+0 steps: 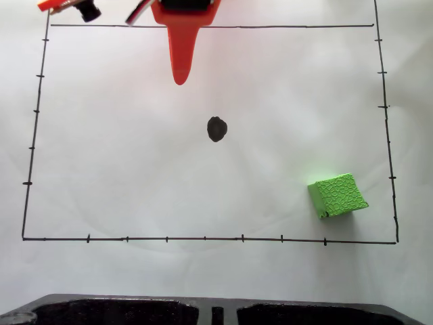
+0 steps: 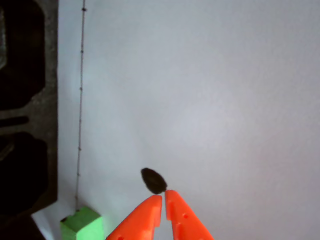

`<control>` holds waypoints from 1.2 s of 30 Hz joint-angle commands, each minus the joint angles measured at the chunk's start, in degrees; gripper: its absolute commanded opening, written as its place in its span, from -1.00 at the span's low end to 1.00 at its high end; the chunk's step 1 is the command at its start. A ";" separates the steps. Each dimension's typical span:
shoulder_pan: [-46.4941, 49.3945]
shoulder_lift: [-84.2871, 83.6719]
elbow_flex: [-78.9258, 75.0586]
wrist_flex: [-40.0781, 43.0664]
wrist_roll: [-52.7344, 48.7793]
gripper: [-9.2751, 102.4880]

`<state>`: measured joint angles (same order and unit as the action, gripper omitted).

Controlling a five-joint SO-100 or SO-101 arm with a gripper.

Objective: Grasp the colored block, Place it on the black dot, and then return the arm to the default position.

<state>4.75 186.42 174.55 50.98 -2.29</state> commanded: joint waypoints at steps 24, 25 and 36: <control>-2.55 -1.58 -1.49 0.26 -2.02 -0.84; -3.34 -3.08 -2.37 0.26 -2.46 -0.84; -11.25 -41.48 -33.75 3.69 4.04 -0.84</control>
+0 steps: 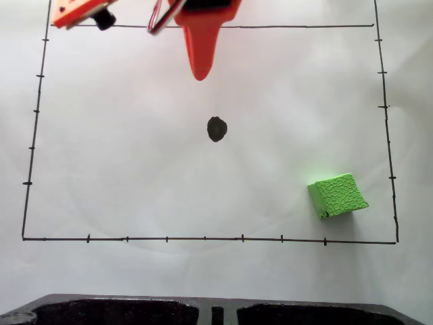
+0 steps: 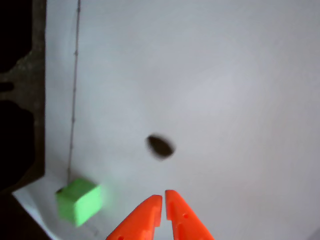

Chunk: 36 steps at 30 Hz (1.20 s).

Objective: Grasp the colored block, Place it on the black dot, and then return the arm to the default position.

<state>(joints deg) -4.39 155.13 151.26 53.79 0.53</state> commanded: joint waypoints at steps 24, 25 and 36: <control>-19.42 -59.68 -62.14 9.49 27.25 -0.84; -20.13 -61.35 -63.98 9.93 27.42 -0.84; -21.71 -69.61 -72.60 14.68 28.39 -0.59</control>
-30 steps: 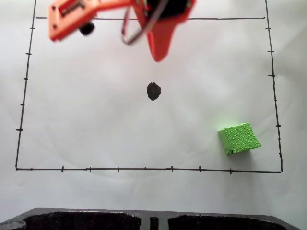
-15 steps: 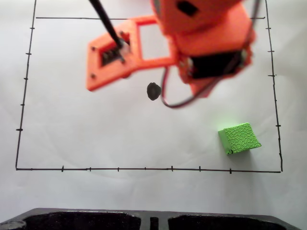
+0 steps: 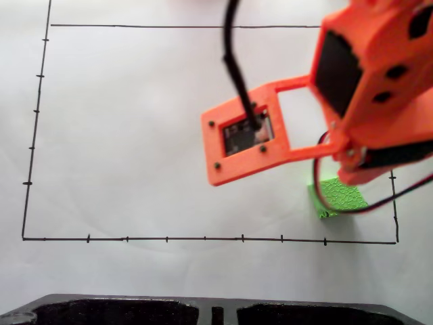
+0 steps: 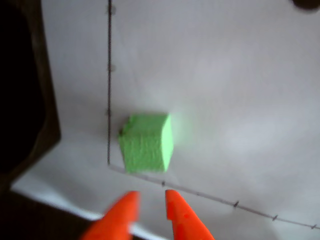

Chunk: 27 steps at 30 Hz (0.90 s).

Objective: Grasp the colored block, Place it on the black dot, and then return the arm to the default position.

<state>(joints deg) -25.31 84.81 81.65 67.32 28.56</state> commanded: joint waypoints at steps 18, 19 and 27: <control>0.44 -8.44 -7.56 2.29 -4.75 -0.21; 0.44 -8.96 -8.00 2.29 -4.75 -0.20; -0.18 -14.77 -13.54 3.96 -5.19 -0.20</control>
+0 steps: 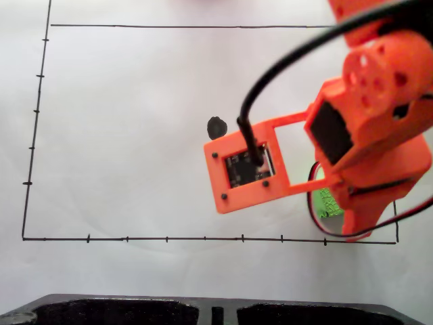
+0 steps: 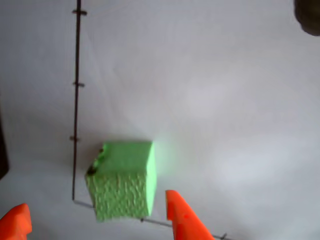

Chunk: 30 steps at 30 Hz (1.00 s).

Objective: Grasp the colored block, Place it on the black dot, and then return the arm to the default position.

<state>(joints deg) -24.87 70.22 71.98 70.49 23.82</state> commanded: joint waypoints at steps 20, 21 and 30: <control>-2.81 -12.57 -16.17 3.60 -1.32 -0.30; -2.81 -12.83 -16.35 3.60 -1.41 -0.30; -2.46 -13.54 -16.79 3.87 -1.49 -0.52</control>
<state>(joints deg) -27.69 55.63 57.39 74.27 22.68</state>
